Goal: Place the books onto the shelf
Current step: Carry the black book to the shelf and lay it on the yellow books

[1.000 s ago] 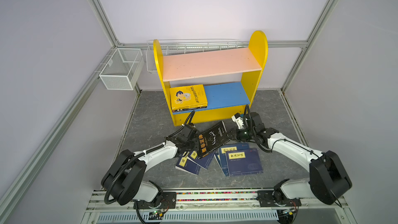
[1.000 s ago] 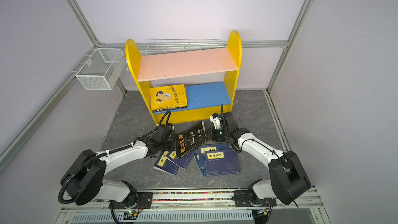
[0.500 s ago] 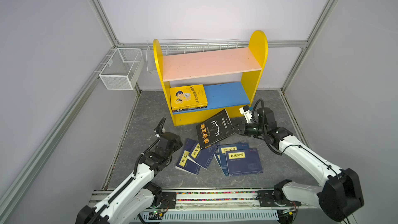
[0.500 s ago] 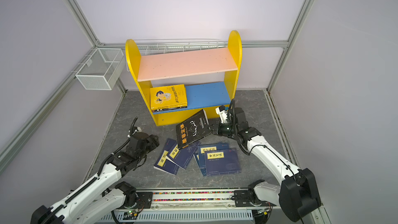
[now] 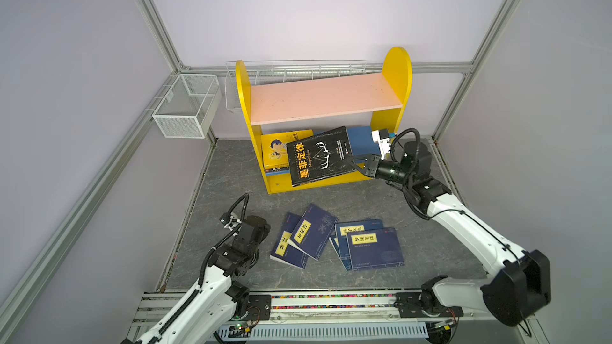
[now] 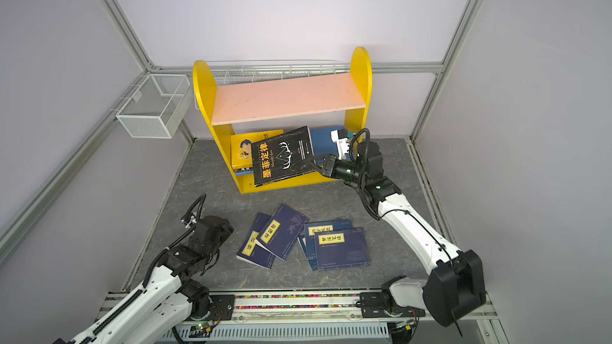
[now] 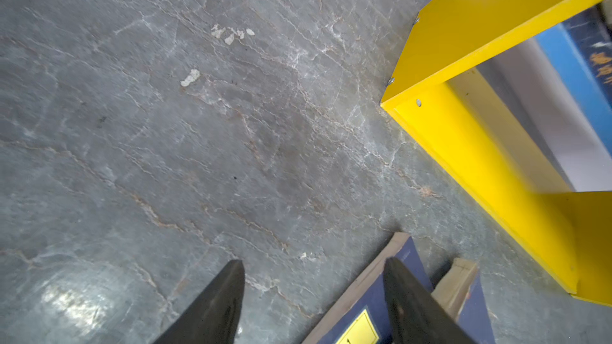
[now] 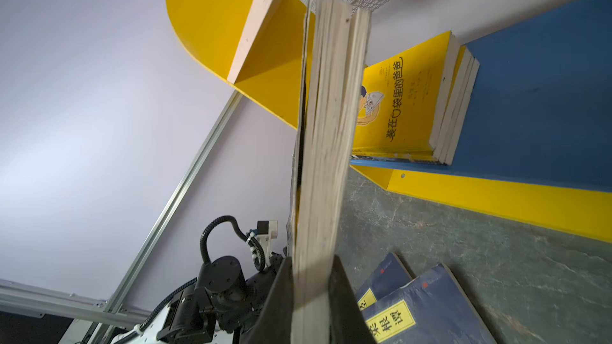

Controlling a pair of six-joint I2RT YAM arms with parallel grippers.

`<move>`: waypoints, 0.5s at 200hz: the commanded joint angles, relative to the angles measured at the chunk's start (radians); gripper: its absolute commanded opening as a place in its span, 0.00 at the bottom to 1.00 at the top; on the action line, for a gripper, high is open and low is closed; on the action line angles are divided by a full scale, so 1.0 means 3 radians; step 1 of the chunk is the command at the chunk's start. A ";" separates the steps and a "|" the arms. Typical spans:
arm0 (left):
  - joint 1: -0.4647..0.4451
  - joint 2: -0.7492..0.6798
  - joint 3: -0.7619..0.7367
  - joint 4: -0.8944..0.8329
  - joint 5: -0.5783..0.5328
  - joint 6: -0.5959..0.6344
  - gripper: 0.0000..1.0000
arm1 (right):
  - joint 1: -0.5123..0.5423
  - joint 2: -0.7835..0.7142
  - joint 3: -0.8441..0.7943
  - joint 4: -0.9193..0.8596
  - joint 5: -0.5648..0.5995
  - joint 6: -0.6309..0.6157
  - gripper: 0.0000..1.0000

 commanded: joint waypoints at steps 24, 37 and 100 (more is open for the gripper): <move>0.0023 0.0177 0.0122 0.0085 0.0005 0.0070 0.67 | 0.0027 0.0550 0.0408 0.0752 0.0235 0.0224 0.07; 0.0024 0.0187 0.0130 0.0089 0.0017 0.0070 0.67 | 0.0031 0.0726 0.0501 0.0872 0.0250 0.0282 0.07; 0.0024 0.0167 0.0143 0.0025 -0.0020 0.0251 0.67 | 0.0158 0.1528 0.1188 0.0574 0.0262 0.0419 0.07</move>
